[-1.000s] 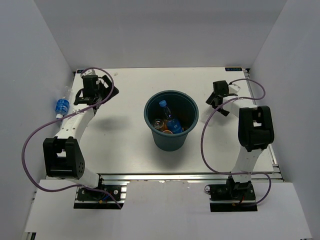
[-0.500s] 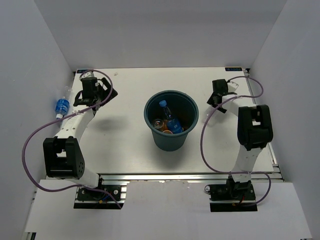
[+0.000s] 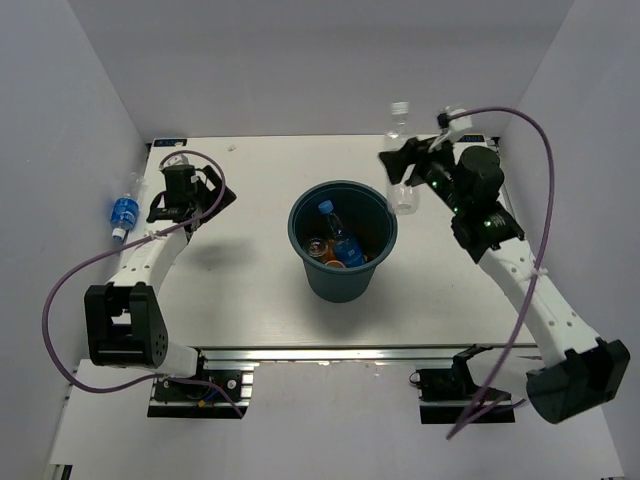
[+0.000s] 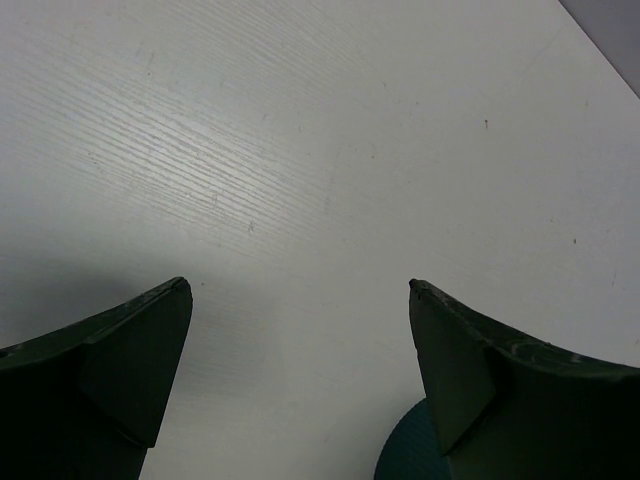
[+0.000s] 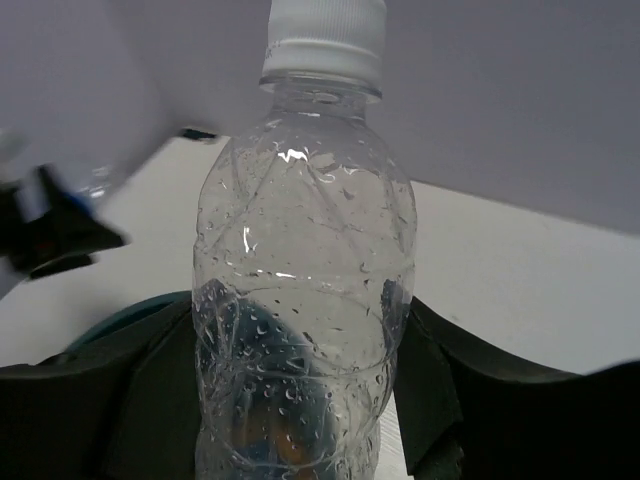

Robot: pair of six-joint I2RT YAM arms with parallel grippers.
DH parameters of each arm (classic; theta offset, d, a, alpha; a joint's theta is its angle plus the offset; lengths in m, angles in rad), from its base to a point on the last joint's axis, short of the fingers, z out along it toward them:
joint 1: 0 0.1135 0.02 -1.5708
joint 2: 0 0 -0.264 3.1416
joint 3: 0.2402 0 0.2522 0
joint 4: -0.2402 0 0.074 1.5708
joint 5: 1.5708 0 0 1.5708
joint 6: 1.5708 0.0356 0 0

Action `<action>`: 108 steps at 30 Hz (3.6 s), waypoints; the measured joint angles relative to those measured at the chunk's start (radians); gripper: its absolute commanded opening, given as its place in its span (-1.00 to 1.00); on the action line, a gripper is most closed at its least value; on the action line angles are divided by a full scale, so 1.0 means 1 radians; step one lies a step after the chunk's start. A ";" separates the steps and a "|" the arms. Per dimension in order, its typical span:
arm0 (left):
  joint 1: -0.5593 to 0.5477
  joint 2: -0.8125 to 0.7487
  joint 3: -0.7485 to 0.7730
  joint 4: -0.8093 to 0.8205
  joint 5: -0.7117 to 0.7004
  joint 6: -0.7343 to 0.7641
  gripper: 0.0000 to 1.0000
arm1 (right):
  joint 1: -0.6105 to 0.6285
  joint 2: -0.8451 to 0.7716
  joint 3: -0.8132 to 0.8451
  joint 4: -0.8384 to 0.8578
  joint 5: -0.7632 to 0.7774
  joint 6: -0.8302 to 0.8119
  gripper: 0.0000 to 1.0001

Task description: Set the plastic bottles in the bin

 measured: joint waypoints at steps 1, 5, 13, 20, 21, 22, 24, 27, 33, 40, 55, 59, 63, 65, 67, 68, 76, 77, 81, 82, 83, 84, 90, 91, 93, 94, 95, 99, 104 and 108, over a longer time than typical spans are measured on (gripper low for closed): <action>0.000 -0.004 -0.003 0.005 0.006 0.000 0.96 | 0.041 -0.026 -0.001 0.016 -0.045 -0.022 -0.01; 0.000 -0.013 -0.013 0.011 0.019 0.001 0.97 | 0.171 -0.078 -0.039 0.097 -0.226 -0.080 0.08; 0.000 -0.013 -0.013 -0.002 0.008 0.008 0.96 | 0.254 -0.020 -0.117 0.101 -0.357 -0.200 0.54; 0.000 -0.005 0.037 -0.065 -0.063 0.016 0.96 | 0.254 -0.018 -0.136 0.085 -0.371 -0.233 0.79; 0.000 0.002 0.058 -0.076 -0.072 0.020 0.96 | 0.254 -0.018 -0.135 0.081 -0.370 -0.235 0.79; 0.000 0.013 0.089 -0.090 -0.084 0.027 0.96 | 0.254 -0.018 -0.135 0.076 -0.369 -0.237 0.79; 0.000 0.041 0.162 -0.104 -0.102 0.058 0.96 | 0.254 -0.018 -0.128 0.061 -0.357 -0.237 0.79; 0.002 0.085 0.266 -0.103 -0.139 0.124 0.96 | 0.255 -0.018 -0.106 0.044 -0.304 -0.227 0.79; 0.055 0.198 0.425 -0.107 -0.222 0.296 0.96 | 0.203 -0.035 -0.081 0.015 -0.191 -0.166 0.79; 0.167 0.348 0.466 -0.104 -0.489 0.464 0.96 | -0.127 -0.154 -0.147 0.022 -0.216 -0.064 0.79; 0.229 0.708 0.578 0.006 -0.773 0.704 0.96 | -0.296 -0.193 -0.266 0.028 -0.214 -0.001 0.79; 0.240 0.711 0.578 0.066 -0.806 0.780 0.96 | -0.296 -0.183 -0.266 0.024 -0.176 0.012 0.79; 0.247 0.742 0.592 0.094 -0.812 0.819 0.97 | -0.297 -0.182 -0.266 0.016 -0.142 0.017 0.79; 0.247 0.767 0.603 0.098 -0.809 0.833 0.96 | -0.297 -0.182 -0.266 0.011 -0.125 0.018 0.79; 0.247 0.793 0.617 0.098 -0.807 0.846 0.96 | -0.297 -0.180 -0.266 0.008 -0.108 0.018 0.79; 0.247 0.806 0.622 0.102 -0.808 0.856 0.96 | -0.297 -0.179 -0.266 0.008 -0.097 0.018 0.79; 0.249 0.874 0.687 0.119 -0.843 0.928 0.96 | -0.297 -0.141 -0.266 -0.005 -0.010 0.019 0.79; 0.249 0.885 0.702 0.124 -0.843 0.930 0.96 | -0.297 -0.138 -0.266 -0.009 -0.003 0.020 0.79; 0.253 0.910 0.728 0.132 -0.841 0.937 0.96 | -0.298 -0.137 -0.266 -0.023 0.033 0.022 0.79; 0.256 0.920 0.737 0.127 -0.839 0.938 0.96 | -0.298 -0.137 -0.266 -0.026 0.043 0.026 0.79; 0.259 0.931 0.748 0.128 -0.837 0.938 0.96 | -0.298 -0.137 -0.266 -0.027 0.055 0.030 0.79; 0.263 0.943 0.758 0.129 -0.834 0.937 0.97 | -0.299 -0.137 -0.266 -0.027 0.066 0.034 0.79; 0.283 0.977 0.797 0.125 -0.843 0.919 0.94 | -0.302 -0.142 -0.266 -0.031 0.114 0.048 0.79; 0.285 0.981 0.803 0.121 -0.843 0.913 0.81 | -0.302 -0.144 -0.266 -0.035 0.119 0.051 0.79; 0.285 0.991 0.821 0.106 -0.840 0.900 0.59 | -0.302 -0.151 -0.266 -0.038 0.127 0.056 0.79; 0.286 0.995 0.827 0.097 -0.839 0.898 0.38 | -0.302 -0.156 -0.266 -0.040 0.132 0.059 0.79; 0.286 0.997 0.833 0.088 -0.838 0.895 0.27 | -0.302 -0.160 -0.266 -0.043 0.137 0.062 0.79; 0.288 0.997 0.857 0.039 -0.832 0.880 -0.20 | -0.302 -0.181 -0.266 -0.046 0.152 0.066 0.79; 0.288 0.957 0.857 -0.019 -0.785 0.830 -0.29 | -0.302 -0.209 -0.276 -0.044 0.158 0.078 0.79; 0.292 0.867 0.823 -0.068 -0.691 0.743 -0.28 | -0.302 -0.243 -0.328 -0.033 0.126 0.113 0.79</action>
